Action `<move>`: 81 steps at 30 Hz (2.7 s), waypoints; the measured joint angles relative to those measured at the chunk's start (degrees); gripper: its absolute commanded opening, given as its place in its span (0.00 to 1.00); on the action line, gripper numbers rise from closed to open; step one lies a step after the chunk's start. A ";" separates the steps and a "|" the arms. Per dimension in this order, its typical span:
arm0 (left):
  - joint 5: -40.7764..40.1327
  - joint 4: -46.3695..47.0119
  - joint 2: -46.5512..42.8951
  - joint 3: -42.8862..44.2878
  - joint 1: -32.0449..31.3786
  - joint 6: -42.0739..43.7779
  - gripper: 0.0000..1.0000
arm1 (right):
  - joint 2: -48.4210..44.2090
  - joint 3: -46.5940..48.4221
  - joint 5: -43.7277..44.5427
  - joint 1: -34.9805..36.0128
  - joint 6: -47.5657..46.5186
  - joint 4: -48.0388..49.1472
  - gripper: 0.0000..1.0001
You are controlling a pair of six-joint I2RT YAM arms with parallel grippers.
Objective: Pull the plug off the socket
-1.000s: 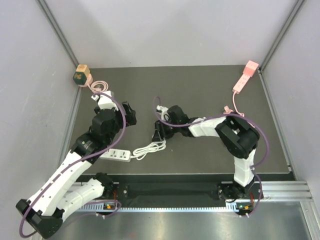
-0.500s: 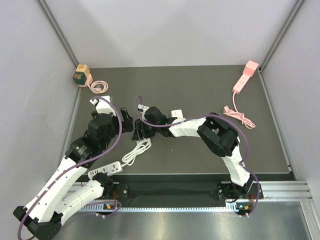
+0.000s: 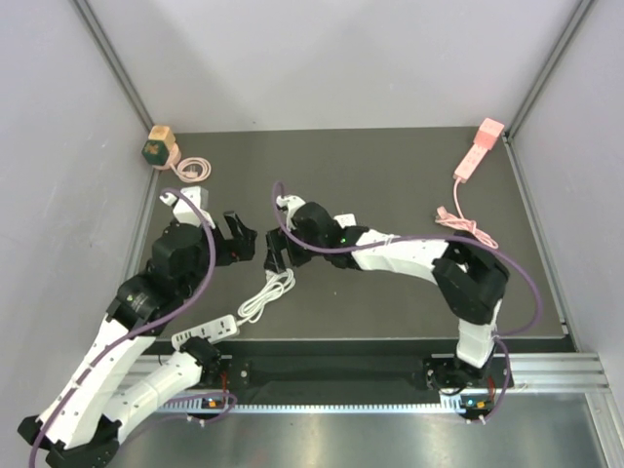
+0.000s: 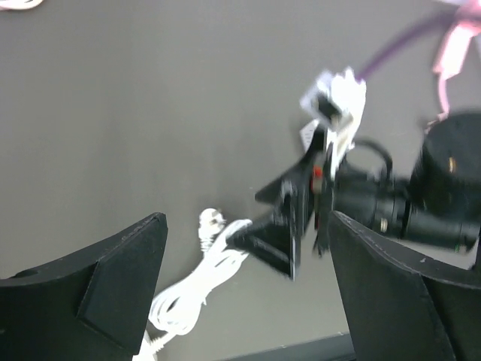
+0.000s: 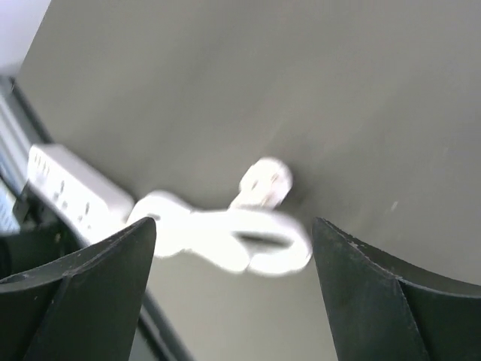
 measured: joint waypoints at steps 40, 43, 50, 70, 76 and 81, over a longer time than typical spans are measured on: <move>3.56 -9.97 1.22 6.47 0.07 -4.00 0.86 | 23.58 7.02 -2.60 17.90 22.56 30.49 0.00; 2.75 -10.19 0.55 6.47 0.07 -4.11 0.86 | 25.31 10.69 -3.02 16.68 23.71 31.50 0.00; 0.11 -11.63 -0.94 7.58 0.07 -5.22 0.86 | 29.29 17.00 -6.03 15.34 24.94 31.39 0.02; 0.28 -1.75 21.44 14.97 3.89 -11.15 0.88 | -11.13 -11.91 -4.76 1.97 5.03 2.84 1.00; 17.62 9.88 32.61 13.07 10.58 -13.86 0.76 | -15.98 -16.81 -8.02 -7.06 2.73 -1.97 1.00; 30.03 22.05 39.30 10.56 14.78 -16.85 0.65 | -15.39 -16.06 -12.44 -12.70 0.44 -4.22 1.00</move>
